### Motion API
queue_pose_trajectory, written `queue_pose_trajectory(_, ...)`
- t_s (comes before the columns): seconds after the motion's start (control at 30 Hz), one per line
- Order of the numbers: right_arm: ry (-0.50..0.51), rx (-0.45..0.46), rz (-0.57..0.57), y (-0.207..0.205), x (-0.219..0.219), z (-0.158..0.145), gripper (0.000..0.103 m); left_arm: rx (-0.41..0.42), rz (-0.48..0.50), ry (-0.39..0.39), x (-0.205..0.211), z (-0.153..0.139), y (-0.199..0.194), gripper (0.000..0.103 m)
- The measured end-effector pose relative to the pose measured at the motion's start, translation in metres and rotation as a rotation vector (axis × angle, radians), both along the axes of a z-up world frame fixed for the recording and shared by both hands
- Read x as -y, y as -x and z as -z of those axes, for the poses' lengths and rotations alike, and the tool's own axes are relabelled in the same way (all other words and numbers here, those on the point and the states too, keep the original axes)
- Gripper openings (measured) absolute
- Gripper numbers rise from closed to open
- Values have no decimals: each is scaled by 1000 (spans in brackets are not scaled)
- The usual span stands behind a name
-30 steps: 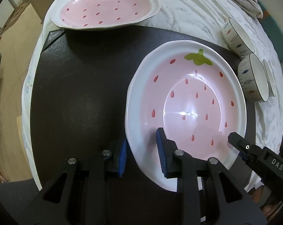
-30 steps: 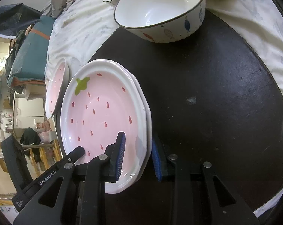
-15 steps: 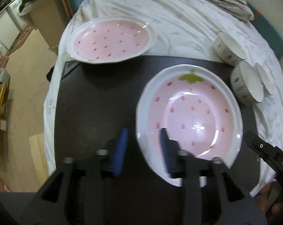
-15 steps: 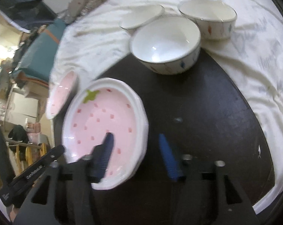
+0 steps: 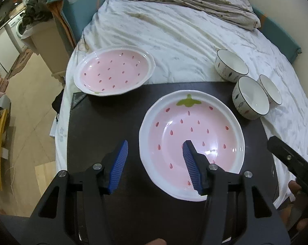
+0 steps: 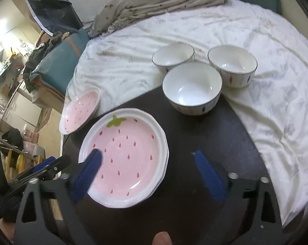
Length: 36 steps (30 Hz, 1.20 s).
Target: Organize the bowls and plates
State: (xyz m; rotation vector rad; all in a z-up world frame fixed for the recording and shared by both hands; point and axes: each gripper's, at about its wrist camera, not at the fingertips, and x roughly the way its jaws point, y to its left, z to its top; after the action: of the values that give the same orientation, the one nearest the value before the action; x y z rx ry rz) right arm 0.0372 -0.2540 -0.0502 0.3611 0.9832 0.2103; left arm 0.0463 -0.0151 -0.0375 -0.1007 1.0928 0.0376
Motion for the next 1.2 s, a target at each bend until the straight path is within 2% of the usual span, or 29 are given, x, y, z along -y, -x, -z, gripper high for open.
queue_pose_trajectory(0.17,-24,44,27,6,1,-10,103,33,11,-37,2,-15,2,52)
queue_pose_trajectory(0.3,3,115,43,10,-2,-23,103,48,5,-9,-5,-28,1,54)
queue_pose_trajectory(0.33,3,119,40,10,-3,-24,103,50,-1,-6,-7,-29,0,71)
queue_pose_trajectory(0.37,1,122,40,9,-3,-25,103,49,-7,-2,-9,-30,-2,92)
queue_pose_trajectory(0.43,-2,129,53,9,-3,-28,103,55,-8,18,-12,-33,-5,103)
queue_pose_trajectory(0.63,10,101,50,-3,-9,-33,103,29,24,28,-14,-36,-18,103)
queue_pose_trajectory(0.9,44,120,9,-21,-32,-53,103,14,79,30,-28,-53,-49,103)
queue_pose_trajectory(1.0,46,113,-2,-32,-40,-57,103,13,107,-5,-35,-56,-62,103)
queue_pose_trajectory(1.13,48,52,-22,-53,-50,-53,103,-3,106,16,-52,-52,-80,103)
queue_pose_trajectory(1.2,39,26,-32,-62,-54,-53,103,-6,76,34,-69,-45,-91,103)
